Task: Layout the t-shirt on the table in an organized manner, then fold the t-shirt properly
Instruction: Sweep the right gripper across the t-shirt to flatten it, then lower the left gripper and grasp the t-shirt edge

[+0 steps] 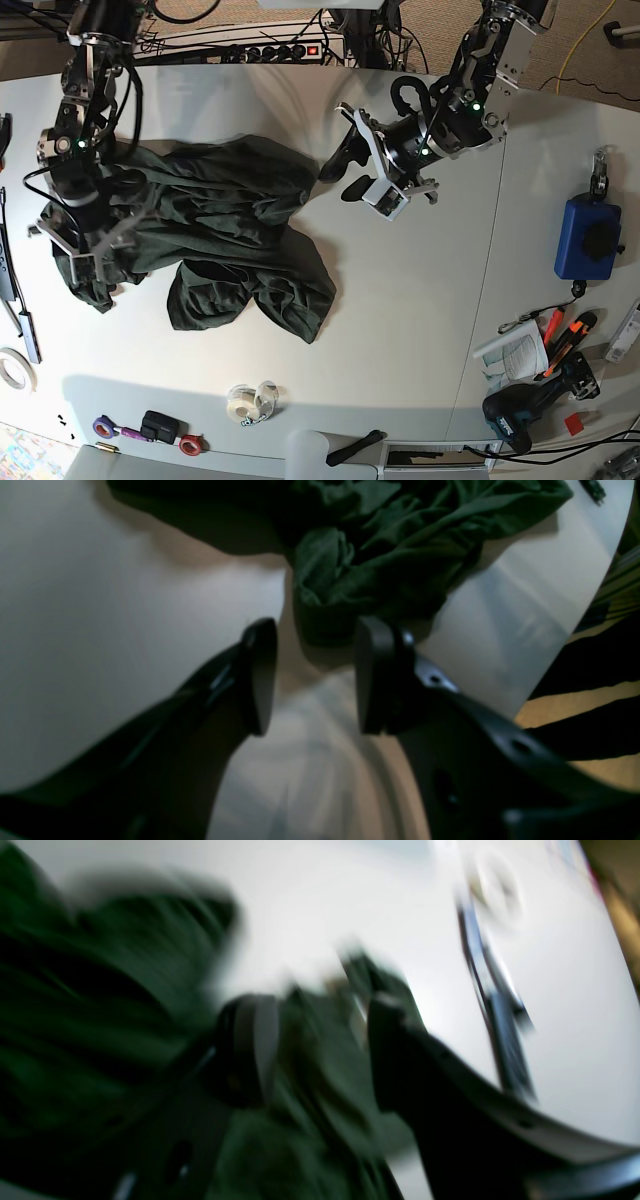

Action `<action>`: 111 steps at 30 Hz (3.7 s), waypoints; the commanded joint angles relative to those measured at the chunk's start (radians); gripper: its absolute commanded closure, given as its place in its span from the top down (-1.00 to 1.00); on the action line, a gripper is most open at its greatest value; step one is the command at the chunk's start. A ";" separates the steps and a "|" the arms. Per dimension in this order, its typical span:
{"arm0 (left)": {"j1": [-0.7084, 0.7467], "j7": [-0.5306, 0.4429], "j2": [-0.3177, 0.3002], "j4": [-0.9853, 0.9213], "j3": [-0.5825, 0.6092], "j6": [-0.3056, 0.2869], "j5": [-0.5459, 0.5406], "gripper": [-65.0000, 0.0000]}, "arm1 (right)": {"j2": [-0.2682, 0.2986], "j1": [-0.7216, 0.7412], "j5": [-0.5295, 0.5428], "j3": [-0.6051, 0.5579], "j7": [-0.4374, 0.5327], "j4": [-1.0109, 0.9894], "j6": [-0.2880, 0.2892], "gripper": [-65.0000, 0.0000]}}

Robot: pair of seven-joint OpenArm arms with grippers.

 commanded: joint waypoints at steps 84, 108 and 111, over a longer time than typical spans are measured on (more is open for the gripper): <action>-0.525 -0.042 0.162 -0.534 -0.001 -0.014 -0.151 -0.19 | -0.010 0.092 -0.336 0.025 -0.207 -0.064 -0.200 -1.00; -1.002 -0.266 0.437 -1.391 0.200 -0.098 -0.041 -0.19 | -0.012 0.092 -0.331 0.022 -0.177 -0.172 -0.236 -1.00; -0.962 -0.300 0.437 -1.391 0.275 -0.095 -0.036 -0.19 | -0.012 0.092 -0.313 0.022 -0.177 -0.172 -0.235 -1.00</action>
